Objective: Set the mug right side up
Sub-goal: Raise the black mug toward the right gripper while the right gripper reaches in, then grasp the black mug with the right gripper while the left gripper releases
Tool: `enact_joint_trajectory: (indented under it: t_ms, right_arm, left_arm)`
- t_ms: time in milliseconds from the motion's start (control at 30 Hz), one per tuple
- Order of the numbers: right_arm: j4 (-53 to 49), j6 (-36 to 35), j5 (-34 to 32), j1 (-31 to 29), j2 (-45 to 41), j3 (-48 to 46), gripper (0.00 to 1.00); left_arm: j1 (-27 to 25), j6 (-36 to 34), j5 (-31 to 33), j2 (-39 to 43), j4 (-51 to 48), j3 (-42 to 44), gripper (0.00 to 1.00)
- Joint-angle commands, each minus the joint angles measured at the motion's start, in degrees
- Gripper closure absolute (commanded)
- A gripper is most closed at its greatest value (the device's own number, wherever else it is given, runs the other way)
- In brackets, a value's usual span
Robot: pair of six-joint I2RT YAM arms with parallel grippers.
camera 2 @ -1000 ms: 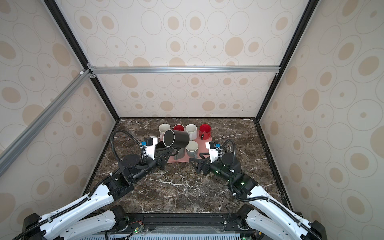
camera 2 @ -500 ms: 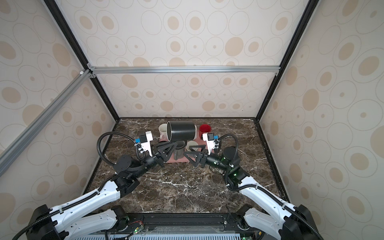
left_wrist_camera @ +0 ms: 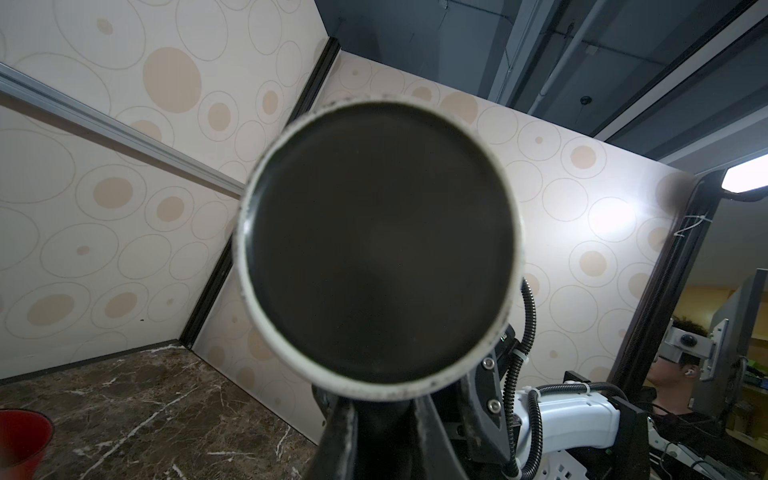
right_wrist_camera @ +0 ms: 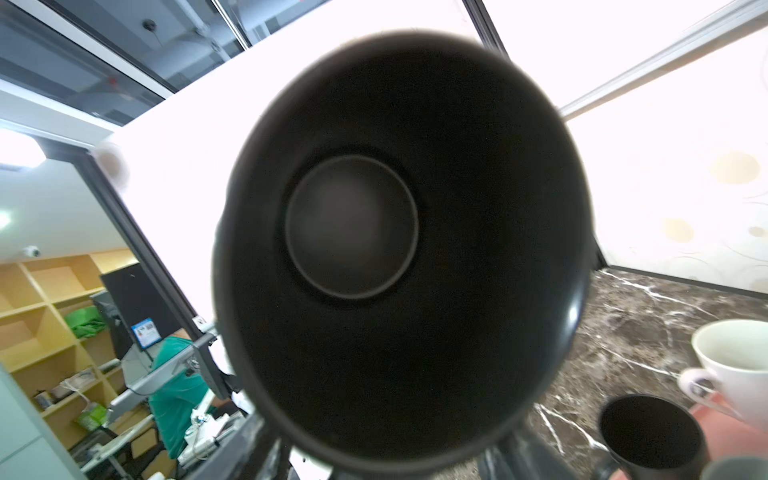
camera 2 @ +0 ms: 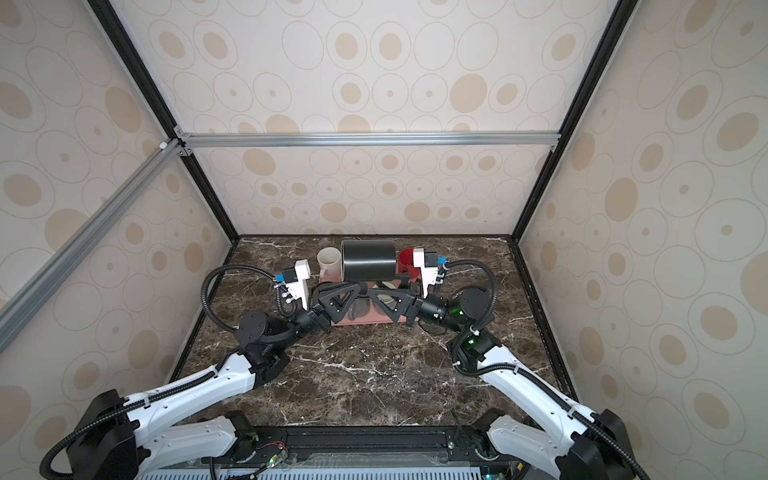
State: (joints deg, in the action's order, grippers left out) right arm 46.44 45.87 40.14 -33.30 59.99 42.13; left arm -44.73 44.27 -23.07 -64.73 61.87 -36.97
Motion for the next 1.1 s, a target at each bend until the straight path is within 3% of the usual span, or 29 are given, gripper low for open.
enact_joint_trajectory:
  t_ms: [0,300,533,567,600,667,833,1067]
  right_arm:
    - [5.82,3.23,1.07,0.22,1.04,1.81,0.39]
    - [7.11,4.72,2.03,0.23,1.58,2.43,0.65]
    - [1.57,2.07,-0.67,0.22,-0.93,2.26,1.0]
    - [0.43,1.44,-1.4,0.19,-1.45,2.2,1.0]
    - [-0.9,0.84,-2.18,0.19,-2.03,2.17,1.0]
    - [-3.98,-0.65,-3.51,0.19,-3.12,2.1,1.0]
    - [-13.53,-4.18,-7.73,0.17,-6.04,1.9,1.0]
    - [-37.13,-12.18,-15.59,0.33,-9.46,2.92,1.0]
  left_arm:
    - [0.47,2.93,-1.45,0.36,11.1,-1.83,1.0]
    - [0.86,5.54,-1.5,-1.31,12.93,-1.96,1.0]
    - [0.85,5.79,0.2,-1.25,9.59,-2.1,0.97]
    - [0.87,5.5,0.72,-0.96,8.7,-2.0,0.87]
    - [0.83,5.29,1.38,-0.53,7.85,-1.82,0.68]
    - [0.87,4.8,2.97,0.4,5.83,-1.21,0.42]
    - [0.9,3.37,6.21,2.85,0.64,-0.16,0.02]
    - [0.89,-1.21,12.4,7.89,-9.72,1.01,0.01]
